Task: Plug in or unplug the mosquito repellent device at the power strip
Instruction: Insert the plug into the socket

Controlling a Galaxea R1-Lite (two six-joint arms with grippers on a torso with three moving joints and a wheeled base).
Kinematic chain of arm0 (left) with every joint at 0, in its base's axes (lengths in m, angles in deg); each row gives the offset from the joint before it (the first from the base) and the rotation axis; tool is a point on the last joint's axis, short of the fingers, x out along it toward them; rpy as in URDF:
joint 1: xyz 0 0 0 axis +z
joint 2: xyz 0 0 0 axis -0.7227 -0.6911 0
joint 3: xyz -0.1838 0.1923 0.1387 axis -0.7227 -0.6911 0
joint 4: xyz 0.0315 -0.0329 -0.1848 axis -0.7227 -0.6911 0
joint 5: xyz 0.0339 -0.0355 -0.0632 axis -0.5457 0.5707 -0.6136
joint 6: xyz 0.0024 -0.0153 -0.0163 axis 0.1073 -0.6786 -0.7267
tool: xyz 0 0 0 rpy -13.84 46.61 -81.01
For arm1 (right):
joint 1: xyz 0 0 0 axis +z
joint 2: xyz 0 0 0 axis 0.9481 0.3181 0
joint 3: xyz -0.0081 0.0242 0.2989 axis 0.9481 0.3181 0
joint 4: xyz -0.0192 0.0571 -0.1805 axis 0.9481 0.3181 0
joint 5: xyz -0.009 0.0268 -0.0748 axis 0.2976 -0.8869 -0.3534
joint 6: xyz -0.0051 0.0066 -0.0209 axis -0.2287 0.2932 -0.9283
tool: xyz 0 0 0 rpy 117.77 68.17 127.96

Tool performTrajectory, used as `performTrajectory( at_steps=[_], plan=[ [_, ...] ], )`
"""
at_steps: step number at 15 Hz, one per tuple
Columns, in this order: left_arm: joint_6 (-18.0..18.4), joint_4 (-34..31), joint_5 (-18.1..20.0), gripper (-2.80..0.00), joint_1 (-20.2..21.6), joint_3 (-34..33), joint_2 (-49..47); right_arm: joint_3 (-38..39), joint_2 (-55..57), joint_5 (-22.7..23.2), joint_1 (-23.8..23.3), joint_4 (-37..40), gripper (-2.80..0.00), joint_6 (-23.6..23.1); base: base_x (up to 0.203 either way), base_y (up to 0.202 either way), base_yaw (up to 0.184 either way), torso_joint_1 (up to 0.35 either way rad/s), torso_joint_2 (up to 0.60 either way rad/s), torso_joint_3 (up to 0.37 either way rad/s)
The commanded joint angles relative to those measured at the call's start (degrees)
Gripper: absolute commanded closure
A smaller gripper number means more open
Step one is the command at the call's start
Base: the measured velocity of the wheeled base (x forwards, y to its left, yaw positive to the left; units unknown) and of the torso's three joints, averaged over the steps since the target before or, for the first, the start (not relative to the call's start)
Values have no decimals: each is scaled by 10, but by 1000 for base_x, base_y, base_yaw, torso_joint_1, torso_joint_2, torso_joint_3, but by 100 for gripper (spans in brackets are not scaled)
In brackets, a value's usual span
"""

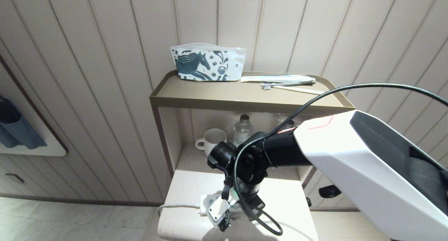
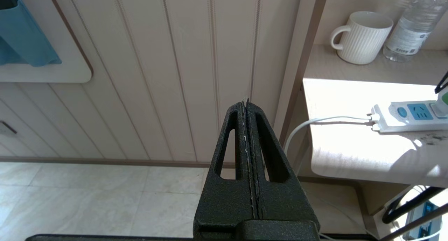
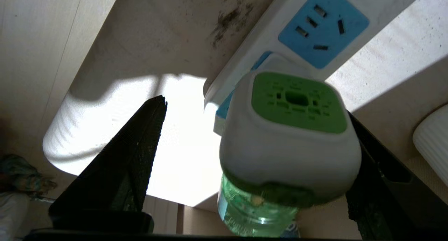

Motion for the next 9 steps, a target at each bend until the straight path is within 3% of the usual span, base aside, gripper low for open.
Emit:
performTrajectory(
  at_steps=[1, 4, 6, 9],
  plan=[
    [0, 0, 0, 0, 0, 0, 0, 9, -21, 0, 0, -2, -280, -5, 0, 0, 0, 0, 0, 0],
    [0, 0, 0, 0, 0, 0, 0, 26, -30, 0, 0, -22, -280, -6, 0, 0, 0, 0, 0, 0],
    [0, 0, 0, 0, 0, 0, 0, 65, -45, 0, -2, -75, -280, -8, 0, 0, 0, 0, 0, 0],
    [0, 0, 0, 0, 0, 0, 0, 70, -53, 0, 1, -77, -280, -9, 0, 0, 0, 0, 0, 0]
  ],
)
